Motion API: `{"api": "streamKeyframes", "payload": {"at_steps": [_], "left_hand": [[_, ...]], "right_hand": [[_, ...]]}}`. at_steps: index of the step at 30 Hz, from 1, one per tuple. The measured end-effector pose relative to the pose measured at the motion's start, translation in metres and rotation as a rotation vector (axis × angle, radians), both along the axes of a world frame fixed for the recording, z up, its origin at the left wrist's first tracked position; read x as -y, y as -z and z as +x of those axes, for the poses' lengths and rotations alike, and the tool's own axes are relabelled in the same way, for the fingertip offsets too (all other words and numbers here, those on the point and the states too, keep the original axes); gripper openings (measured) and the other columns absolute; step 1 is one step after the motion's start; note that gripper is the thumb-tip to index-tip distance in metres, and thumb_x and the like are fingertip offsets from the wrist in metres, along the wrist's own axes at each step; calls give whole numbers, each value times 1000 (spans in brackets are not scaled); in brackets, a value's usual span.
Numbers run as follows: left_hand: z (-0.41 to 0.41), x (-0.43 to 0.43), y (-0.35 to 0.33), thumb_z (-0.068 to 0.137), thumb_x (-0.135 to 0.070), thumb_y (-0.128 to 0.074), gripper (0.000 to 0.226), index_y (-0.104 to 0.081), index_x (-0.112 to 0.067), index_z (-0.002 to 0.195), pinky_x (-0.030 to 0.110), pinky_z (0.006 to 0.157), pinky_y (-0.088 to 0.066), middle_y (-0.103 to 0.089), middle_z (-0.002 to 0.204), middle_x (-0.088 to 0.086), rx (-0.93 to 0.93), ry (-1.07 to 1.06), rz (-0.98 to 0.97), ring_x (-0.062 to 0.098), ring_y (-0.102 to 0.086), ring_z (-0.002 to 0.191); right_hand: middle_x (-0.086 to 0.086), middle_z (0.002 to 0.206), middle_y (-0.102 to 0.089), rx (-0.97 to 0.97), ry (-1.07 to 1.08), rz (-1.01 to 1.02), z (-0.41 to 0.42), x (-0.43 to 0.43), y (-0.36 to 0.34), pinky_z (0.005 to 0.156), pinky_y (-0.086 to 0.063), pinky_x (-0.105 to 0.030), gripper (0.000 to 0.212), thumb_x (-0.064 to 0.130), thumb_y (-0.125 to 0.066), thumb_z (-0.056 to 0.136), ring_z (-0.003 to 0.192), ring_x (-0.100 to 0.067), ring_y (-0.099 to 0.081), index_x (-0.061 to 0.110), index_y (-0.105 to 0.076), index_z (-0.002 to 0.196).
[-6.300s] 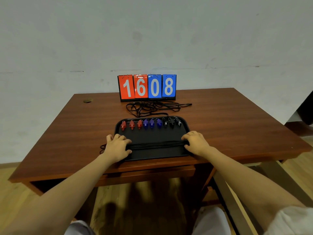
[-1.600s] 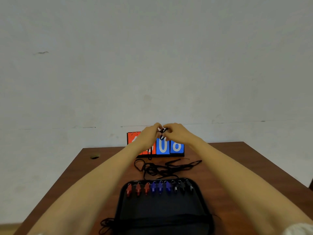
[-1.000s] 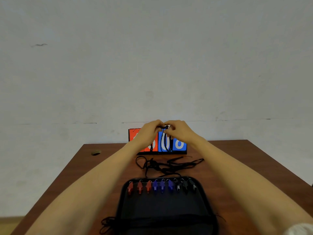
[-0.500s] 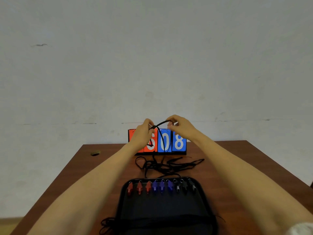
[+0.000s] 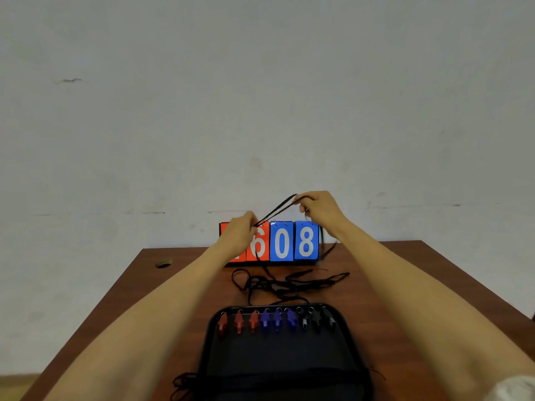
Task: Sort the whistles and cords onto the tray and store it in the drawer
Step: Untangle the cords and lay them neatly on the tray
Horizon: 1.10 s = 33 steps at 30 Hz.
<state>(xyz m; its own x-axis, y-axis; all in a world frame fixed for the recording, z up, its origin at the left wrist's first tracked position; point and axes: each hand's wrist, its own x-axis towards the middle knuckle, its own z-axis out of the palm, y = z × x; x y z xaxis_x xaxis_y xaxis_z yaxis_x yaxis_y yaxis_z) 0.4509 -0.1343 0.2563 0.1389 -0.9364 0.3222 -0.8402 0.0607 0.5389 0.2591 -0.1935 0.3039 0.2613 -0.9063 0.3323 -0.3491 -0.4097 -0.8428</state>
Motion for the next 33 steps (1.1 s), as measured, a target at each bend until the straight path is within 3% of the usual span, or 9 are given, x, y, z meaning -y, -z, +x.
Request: {"api": "streamKeyframes", "payload": {"at_steps": [7,11,13,15,18,24,26,29,33], "left_hand": [[9,3,18,97,-14,-45,21,-57,-4,110,36,87,-52,-64,114,13,97,-95,62,28,-61,101],[21,3,20,95,-4,-41,23,-58,-1,110,38,88,-49,-62,118,20,9,-246,10,33,-61,105],[25,7,19,95,2,-37,30,-50,-4,122,38,97,-44,-45,139,23,-63,-290,-44,35,-50,123],[21,11,17,94,4,-38,57,-19,-4,147,40,115,-26,-4,158,19,-116,-329,-18,36,-15,145],[3,11,11,90,-11,-59,85,0,-11,151,41,120,-15,21,157,13,119,-338,118,33,11,147],[-55,-3,-5,85,-40,-66,87,-15,-14,151,40,112,-31,-25,156,7,-239,236,230,25,-33,140],[-66,-3,-8,89,-33,-63,78,-19,-11,149,32,97,-44,-44,143,10,-272,245,221,18,-57,112],[-65,-2,-7,95,-17,-54,37,-48,-3,129,15,58,-41,-62,95,12,-305,143,111,5,-47,57],[-40,-10,-1,100,-13,-39,28,-60,1,113,23,59,-42,-63,99,13,-163,65,85,15,-54,68]], "right_hand": [[3,75,-57,73,174,-17,-14,10,-11,57,-34,-23,35,5,-36,95,65,-16,-46,1,-71,100],[-1,89,-57,-85,218,27,-27,14,-10,57,-35,-22,36,3,-33,96,70,-17,-47,1,-68,103],[0,71,-51,-147,188,118,-28,13,-6,46,-30,-22,32,3,-36,96,51,-15,-36,0,-66,107],[-1,72,-49,-209,146,160,-24,12,0,46,-28,-22,29,6,-41,97,49,-12,-32,-5,-63,111],[-6,68,-41,-321,93,150,-16,8,8,48,-25,-23,32,9,-46,96,50,-13,-28,-17,-57,109],[-1,71,-51,-464,-9,86,-5,-4,10,51,-33,-21,12,14,-50,96,57,-11,-41,6,-58,94],[-2,82,-55,-486,-57,47,-4,-7,9,55,-36,-20,12,14,-51,96,65,-12,-47,7,-60,97],[-1,92,-57,-506,-105,-8,-9,-11,7,65,-40,-22,20,18,-53,95,77,-15,-51,3,-62,106],[6,79,-54,-662,-177,1,-27,-13,11,60,-38,-19,16,26,-52,96,70,-8,-48,11,-57,94]]}}
